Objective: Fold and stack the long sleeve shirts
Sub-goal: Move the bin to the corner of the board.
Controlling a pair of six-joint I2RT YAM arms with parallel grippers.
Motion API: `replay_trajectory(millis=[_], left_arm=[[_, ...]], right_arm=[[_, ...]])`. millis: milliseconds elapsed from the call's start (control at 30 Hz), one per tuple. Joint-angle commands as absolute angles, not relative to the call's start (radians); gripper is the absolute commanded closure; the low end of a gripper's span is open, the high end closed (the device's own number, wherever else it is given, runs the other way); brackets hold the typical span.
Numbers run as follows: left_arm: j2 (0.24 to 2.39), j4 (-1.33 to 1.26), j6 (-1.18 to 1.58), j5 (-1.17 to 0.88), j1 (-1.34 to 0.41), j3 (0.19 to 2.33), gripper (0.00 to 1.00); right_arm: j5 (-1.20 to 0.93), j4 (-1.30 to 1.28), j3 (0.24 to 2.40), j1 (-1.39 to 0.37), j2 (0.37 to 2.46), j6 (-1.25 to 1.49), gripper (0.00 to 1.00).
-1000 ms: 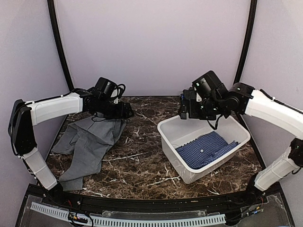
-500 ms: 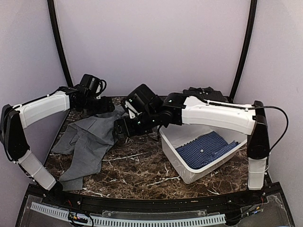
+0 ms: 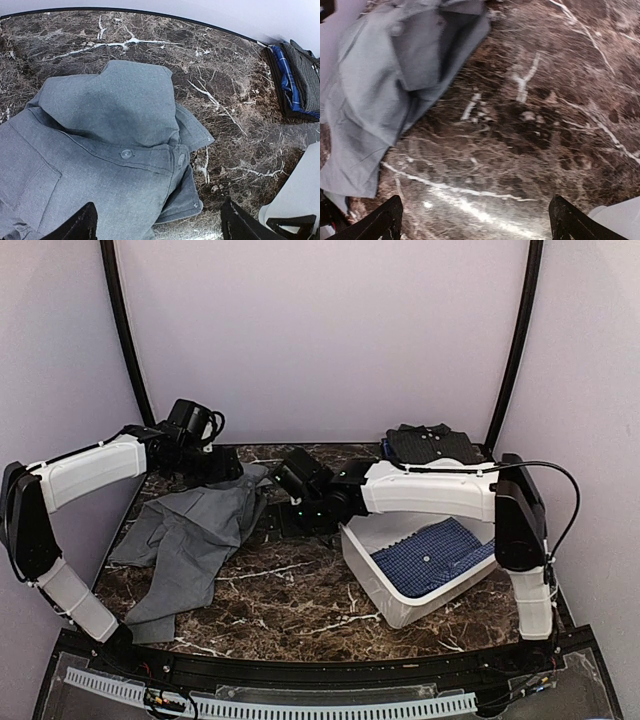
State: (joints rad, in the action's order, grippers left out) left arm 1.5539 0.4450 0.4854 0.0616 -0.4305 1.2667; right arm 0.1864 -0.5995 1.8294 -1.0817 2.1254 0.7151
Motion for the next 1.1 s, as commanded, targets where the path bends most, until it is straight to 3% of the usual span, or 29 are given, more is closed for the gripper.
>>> replay_trajectory(millis=[0, 267, 1067], left_arm=[[1.534, 0.443, 0.474, 0.041, -0.433, 1.248, 0.16], [1.548, 0.429, 0.474, 0.017, -0.433, 1.251, 0.17], [1.565, 0.433, 0.483, 0.003, -0.433, 1.269, 0.17]], right_arm=[[0.271, -0.581, 1.703, -1.013, 2.043, 0.773, 0.01], [0.312, -0.542, 1.497, -0.915, 1.904, 0.797, 0.01], [0.248, -0.472, 1.215, -0.725, 1.678, 0.647, 0.01]])
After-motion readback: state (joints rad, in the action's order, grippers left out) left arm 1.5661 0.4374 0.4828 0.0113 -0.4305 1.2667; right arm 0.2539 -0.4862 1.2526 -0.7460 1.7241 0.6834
